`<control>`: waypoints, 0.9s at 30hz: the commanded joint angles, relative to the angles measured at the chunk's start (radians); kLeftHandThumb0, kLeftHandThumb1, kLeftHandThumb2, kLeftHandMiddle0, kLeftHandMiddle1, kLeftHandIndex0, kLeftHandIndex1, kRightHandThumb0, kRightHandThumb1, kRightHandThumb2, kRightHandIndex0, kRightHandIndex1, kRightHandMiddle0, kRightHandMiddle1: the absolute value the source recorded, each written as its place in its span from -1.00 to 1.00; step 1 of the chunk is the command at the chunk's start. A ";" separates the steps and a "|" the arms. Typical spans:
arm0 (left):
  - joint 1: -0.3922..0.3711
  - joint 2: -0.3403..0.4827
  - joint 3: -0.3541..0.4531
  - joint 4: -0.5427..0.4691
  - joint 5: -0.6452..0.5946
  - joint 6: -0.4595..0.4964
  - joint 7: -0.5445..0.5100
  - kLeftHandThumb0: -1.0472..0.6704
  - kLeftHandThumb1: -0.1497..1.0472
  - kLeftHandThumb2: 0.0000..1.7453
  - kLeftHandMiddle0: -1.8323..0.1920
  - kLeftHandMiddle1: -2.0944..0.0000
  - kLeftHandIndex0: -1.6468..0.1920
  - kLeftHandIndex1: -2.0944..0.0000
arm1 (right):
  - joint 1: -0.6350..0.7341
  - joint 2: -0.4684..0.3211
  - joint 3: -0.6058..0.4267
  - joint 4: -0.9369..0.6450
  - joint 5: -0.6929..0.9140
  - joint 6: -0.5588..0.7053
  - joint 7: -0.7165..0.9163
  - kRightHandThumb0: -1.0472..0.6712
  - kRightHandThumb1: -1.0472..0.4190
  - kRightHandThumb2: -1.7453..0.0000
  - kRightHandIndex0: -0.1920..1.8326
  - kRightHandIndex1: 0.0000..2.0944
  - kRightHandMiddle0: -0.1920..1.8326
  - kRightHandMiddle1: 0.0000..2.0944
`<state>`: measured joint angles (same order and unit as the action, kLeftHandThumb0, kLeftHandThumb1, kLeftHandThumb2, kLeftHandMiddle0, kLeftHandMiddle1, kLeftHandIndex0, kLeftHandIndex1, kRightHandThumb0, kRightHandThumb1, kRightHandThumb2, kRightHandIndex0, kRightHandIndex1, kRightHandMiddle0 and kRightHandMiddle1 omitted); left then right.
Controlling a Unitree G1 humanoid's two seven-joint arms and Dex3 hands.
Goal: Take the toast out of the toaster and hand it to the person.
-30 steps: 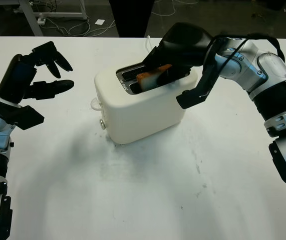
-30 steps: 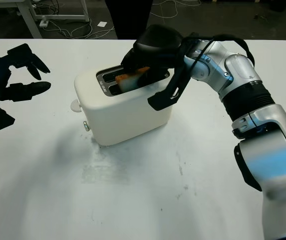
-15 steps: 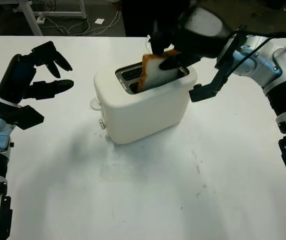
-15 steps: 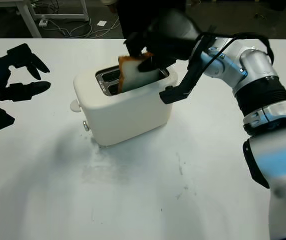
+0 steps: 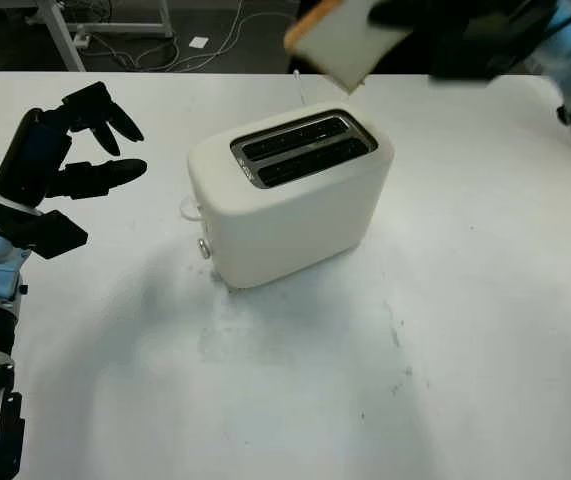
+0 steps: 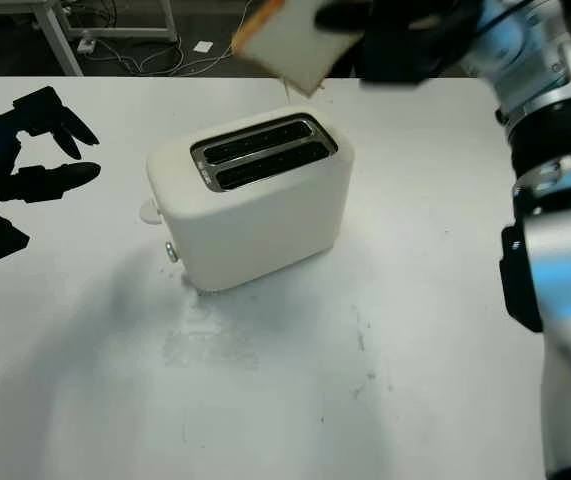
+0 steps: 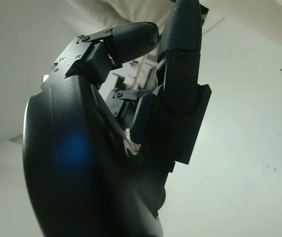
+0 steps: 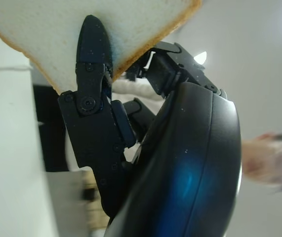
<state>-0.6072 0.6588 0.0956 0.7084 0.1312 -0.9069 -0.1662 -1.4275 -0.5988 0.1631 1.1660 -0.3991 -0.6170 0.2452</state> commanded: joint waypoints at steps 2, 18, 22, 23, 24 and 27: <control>0.004 0.009 0.007 0.005 0.003 -0.002 0.002 -0.67 0.79 -0.77 0.23 -0.53 0.31 -0.37 | -0.033 0.019 -0.080 0.056 0.100 0.130 0.043 -0.52 -0.83 0.61 0.21 0.67 -0.01 0.67; 0.009 0.009 0.007 -0.020 0.009 0.018 0.005 -0.68 0.79 -0.79 0.22 -0.55 0.29 -0.38 | 0.023 0.044 -0.213 0.138 0.206 0.409 -0.142 -0.31 -0.83 0.74 0.03 0.67 -0.15 0.63; 0.009 0.009 0.008 -0.016 0.004 0.012 0.003 -0.68 0.79 -0.78 0.23 -0.54 0.30 -0.38 | 0.057 0.060 -0.192 0.150 0.185 0.426 -0.204 -0.22 -0.83 0.67 -0.07 0.67 -0.32 0.66; 0.010 0.008 0.009 -0.017 0.004 0.014 0.003 -0.68 0.79 -0.78 0.23 -0.54 0.30 -0.38 | 0.066 0.065 -0.189 0.154 0.182 0.430 -0.214 -0.20 -0.83 0.65 -0.10 0.67 -0.37 0.67; 0.011 0.008 0.009 -0.017 0.003 0.015 0.003 -0.69 0.79 -0.78 0.23 -0.54 0.30 -0.38 | 0.074 0.071 -0.188 0.156 0.179 0.433 -0.224 -0.21 -0.83 0.64 -0.09 0.67 -0.35 0.67; 0.010 0.008 0.008 -0.013 0.004 0.010 0.004 -0.68 0.79 -0.78 0.23 -0.54 0.30 -0.37 | 0.101 0.093 -0.179 0.162 0.166 0.436 -0.267 -0.18 -0.83 0.66 0.00 0.67 -0.26 0.67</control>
<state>-0.6065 0.6588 0.0958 0.6980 0.1312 -0.8956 -0.1663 -1.3434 -0.5173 -0.0197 1.3201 -0.2249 -0.1935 0.0002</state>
